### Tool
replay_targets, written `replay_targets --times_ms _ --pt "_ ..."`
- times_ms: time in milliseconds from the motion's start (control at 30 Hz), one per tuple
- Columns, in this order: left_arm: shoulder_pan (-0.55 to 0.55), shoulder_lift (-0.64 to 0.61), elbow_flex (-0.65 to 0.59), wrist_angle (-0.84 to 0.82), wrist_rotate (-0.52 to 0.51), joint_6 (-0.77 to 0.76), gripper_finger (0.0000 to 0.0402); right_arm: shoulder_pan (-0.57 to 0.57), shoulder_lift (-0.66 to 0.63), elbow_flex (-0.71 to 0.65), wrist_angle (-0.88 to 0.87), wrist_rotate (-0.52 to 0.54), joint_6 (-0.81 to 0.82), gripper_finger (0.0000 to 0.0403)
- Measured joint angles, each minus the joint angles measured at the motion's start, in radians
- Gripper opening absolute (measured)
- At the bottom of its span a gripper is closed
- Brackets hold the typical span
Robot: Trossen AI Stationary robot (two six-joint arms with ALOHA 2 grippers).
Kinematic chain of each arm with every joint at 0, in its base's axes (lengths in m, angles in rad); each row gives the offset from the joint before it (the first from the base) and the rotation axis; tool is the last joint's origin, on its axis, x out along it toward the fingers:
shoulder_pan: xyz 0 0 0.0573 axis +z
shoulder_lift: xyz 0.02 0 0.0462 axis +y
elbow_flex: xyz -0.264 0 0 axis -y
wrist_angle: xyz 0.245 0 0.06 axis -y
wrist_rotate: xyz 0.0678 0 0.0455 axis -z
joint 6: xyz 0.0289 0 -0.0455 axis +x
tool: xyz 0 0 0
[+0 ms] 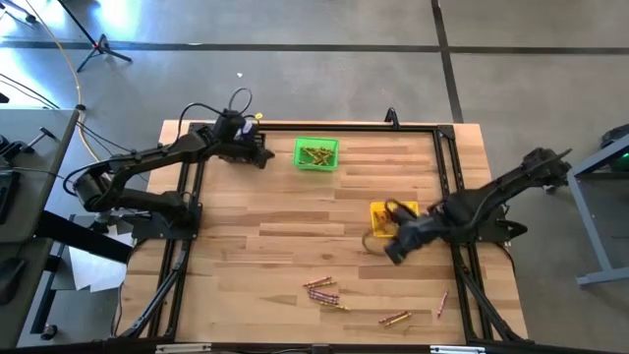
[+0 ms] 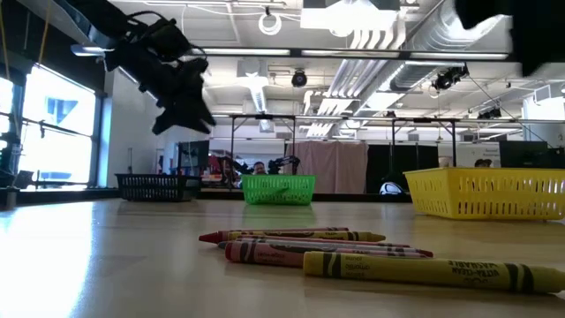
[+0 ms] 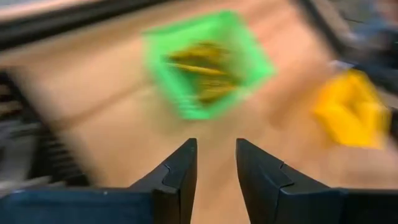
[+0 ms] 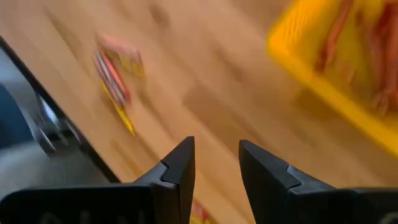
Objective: Sort crayons
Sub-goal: Put the red crayon into the yellow basket
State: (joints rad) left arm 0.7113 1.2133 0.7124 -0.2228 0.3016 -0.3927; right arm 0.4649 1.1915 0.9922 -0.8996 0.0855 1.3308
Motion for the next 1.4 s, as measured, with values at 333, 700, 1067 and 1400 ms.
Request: replay_targets --times_ms 333,700,1067,1400 --pt "-0.153 0.0 0.0 0.217 0.133 -0.027 0.0095 0.256 0.001 -0.254 0.158 -0.505 0.46 0.011" --pt "-0.187 0.0 0.0 0.364 0.131 -0.046 0.0092 0.43 0.001 -0.352 0.394 -0.399 1.041 0.011" --pt "-0.173 0.0 0.0 0.386 0.109 -0.026 0.0092 0.519 0.001 -0.352 0.242 -0.434 0.598 0.011" --pt "-0.221 0.0 0.0 0.385 0.118 -0.255 0.0092 0.518 0.001 -0.352 0.259 -0.306 -0.603 0.011"
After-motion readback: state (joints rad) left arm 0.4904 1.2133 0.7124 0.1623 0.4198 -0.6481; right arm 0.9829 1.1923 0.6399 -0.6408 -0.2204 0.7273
